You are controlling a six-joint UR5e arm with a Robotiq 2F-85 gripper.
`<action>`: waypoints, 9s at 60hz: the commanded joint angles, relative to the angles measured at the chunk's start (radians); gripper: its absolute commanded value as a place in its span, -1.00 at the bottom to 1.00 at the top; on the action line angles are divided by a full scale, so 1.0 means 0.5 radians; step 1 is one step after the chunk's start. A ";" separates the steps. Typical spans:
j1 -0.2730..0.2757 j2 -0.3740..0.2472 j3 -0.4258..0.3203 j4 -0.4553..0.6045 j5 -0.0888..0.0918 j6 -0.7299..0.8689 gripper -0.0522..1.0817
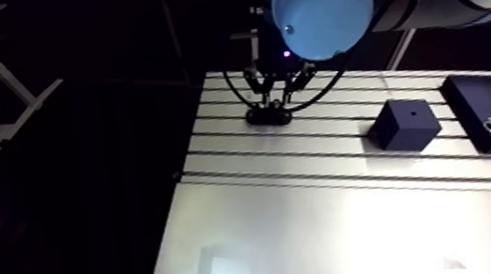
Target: Pick up the M10 bolt and insert it into the hole until fully seated.
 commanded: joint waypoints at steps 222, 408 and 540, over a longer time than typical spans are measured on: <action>-0.633 -0.217 -0.776 1.425 -0.076 -0.232 0.99; -0.914 -0.331 -0.249 1.111 -0.046 -0.389 0.99; -0.921 -0.272 -0.193 1.047 -0.049 -0.396 0.99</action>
